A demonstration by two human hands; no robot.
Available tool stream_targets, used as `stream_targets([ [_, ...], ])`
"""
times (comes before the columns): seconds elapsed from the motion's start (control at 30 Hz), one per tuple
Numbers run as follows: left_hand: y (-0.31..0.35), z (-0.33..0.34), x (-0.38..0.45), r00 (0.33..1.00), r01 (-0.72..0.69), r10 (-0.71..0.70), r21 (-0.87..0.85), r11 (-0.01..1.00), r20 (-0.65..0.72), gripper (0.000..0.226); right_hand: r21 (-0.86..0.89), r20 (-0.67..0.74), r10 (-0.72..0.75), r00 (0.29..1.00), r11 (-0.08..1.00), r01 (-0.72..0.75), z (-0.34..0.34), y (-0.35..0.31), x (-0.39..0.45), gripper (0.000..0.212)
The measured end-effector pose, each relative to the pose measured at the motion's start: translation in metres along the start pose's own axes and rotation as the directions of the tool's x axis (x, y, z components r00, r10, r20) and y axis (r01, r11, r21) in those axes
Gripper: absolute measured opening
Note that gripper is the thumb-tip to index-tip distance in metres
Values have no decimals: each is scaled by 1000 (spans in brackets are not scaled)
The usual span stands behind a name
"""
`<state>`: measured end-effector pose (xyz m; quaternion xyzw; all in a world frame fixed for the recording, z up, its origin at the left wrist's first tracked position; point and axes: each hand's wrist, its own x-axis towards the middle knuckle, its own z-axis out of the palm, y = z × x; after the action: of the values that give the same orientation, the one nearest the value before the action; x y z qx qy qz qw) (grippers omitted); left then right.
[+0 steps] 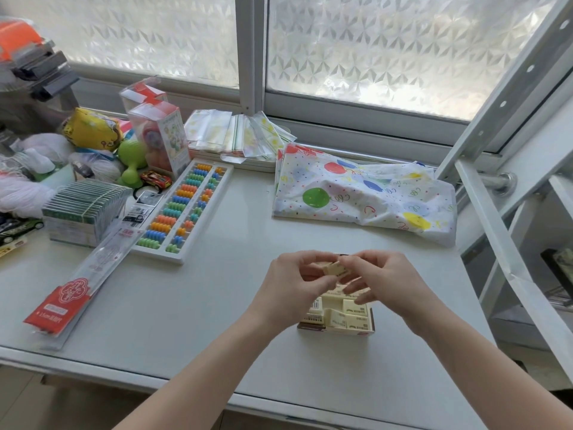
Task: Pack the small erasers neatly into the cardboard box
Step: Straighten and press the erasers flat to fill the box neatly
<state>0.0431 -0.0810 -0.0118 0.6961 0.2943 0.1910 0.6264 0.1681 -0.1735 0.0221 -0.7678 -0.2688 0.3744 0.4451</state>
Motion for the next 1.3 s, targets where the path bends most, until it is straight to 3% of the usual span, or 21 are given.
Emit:
stream_targets([
  [0.1, 2, -6, 4, 989, 128, -119, -109, 986, 83, 19, -307, 71, -285, 956, 906, 293, -9, 0, -2, 32],
  [0.17, 4, -7, 4, 981, 154, -137, -123, 980, 138, 17, -478, 199, -424, 883, 745, 465, -11, 0, -4, 29],
  [0.27, 3, -6, 2, 979, 145, -130, -87, 986, 159, 15, -638, 275, -478, 834, 558, 530, -10, 1, -2, 18],
  [0.3, 2, -7, 3, 984, 126, -118, -52, 991, 136, 15, -646, 269, -469, 841, 560, 519, -9, 3, -1, 17],
  [0.43, 5, -18, 6, 996, -45, 64, 296, 954, -55, 23, -511, 212, -308, 927, 774, 374, -5, 13, 3, 16],
  [0.5, 10, -21, 3, 993, -100, 114, 428, 898, -7, 22, -504, 224, -270, 936, 790, 349, -2, 20, 5, 15],
  [0.63, 6, -14, -3, 987, -127, 35, 619, 775, 159, 20, -514, 223, -282, 933, 779, 358, 1, 26, 5, 17],
  [0.83, 4, -9, -1, 987, -126, 27, 678, 724, 156, 16, -485, 298, -341, 891, 750, 449, -4, 25, 4, 38],
  [0.97, 5, -7, -1, 952, -247, 4, 758, 604, 307, 34, -336, 210, -360, 909, 847, 412, -11, 27, 4, 31],
  [1.1, 4, -9, 1, 908, -369, 3, 796, 480, 419, 40, -341, 206, -369, 906, 841, 420, -9, 31, 3, 29],
  [1.3, 0, -18, -5, 894, -437, 150, 750, 496, 422, 21, -405, 220, -372, 902, 806, 431, -10, 36, 2, 21],
])
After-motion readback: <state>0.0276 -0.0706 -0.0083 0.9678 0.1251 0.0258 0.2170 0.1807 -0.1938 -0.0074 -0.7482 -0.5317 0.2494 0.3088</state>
